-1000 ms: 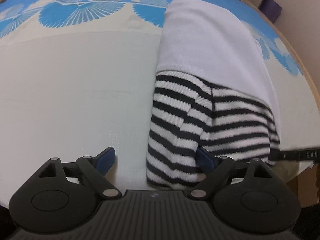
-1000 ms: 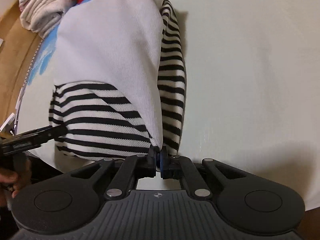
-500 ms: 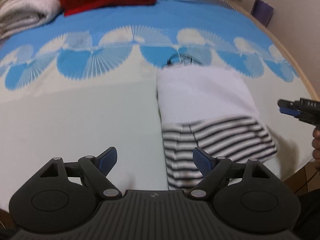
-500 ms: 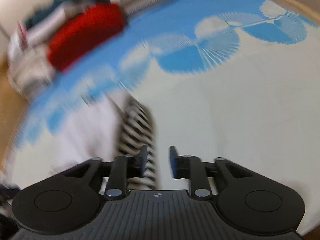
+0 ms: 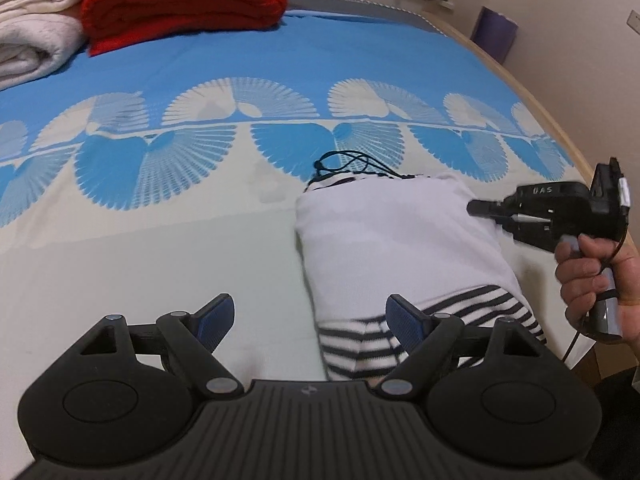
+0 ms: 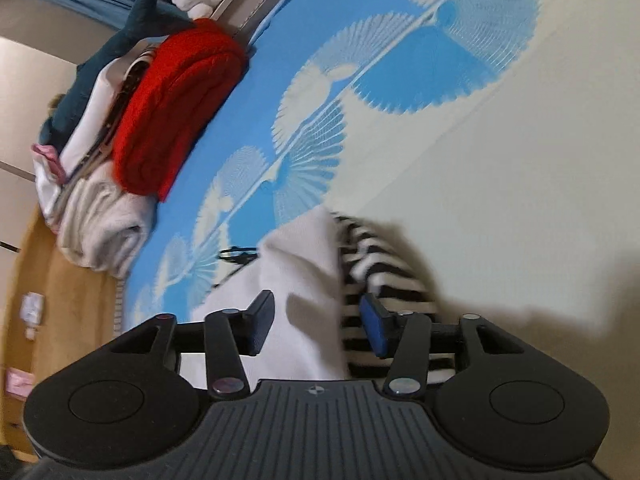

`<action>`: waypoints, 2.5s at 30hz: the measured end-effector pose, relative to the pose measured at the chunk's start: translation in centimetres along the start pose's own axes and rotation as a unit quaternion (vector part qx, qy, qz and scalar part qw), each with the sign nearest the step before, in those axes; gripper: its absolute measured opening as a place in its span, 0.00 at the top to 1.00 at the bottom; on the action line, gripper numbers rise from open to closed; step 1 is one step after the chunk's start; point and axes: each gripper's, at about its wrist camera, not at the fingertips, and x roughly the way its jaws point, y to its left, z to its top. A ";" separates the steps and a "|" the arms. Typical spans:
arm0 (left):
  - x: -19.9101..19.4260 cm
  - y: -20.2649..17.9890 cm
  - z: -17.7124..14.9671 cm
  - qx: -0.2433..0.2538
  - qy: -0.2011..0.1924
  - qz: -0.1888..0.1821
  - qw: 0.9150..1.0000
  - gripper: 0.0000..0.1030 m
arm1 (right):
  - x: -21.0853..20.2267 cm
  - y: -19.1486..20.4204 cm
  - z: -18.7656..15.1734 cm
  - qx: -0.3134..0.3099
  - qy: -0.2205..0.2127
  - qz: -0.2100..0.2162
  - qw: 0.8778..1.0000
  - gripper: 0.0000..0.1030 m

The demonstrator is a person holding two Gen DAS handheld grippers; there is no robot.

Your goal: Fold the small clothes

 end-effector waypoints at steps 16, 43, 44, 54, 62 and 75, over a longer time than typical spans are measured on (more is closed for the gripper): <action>12.8 0.5 0.1 -0.057 0.149 -0.099 0.982 0.15 | -2.7 0.0 0.3 -0.032 -0.057 -0.100 0.993 0.66; 13.8 0.7 0.2 -0.072 0.162 -0.117 0.977 0.13 | -5.0 -0.3 -4.7 -0.115 0.059 -0.086 0.988 0.52; 13.7 0.9 0.3 -0.081 0.158 -0.120 0.977 0.13 | -4.2 -0.5 -5.2 -0.131 0.077 -0.109 0.982 0.54; 15.4 3.1 2.0 -0.173 0.130 -0.139 0.966 0.13 | -6.1 -0.9 -3.6 -0.094 -0.026 -0.094 0.991 0.41; 18.5 3.2 1.7 -0.213 0.135 -0.161 0.954 0.12 | -0.8 -0.8 -4.2 -0.097 0.032 -0.143 0.984 0.27; 11.1 4.1 6.3 -0.149 0.002 -0.137 0.979 0.63 | 1.1 3.6 -3.3 -0.077 -0.038 -0.080 0.993 0.88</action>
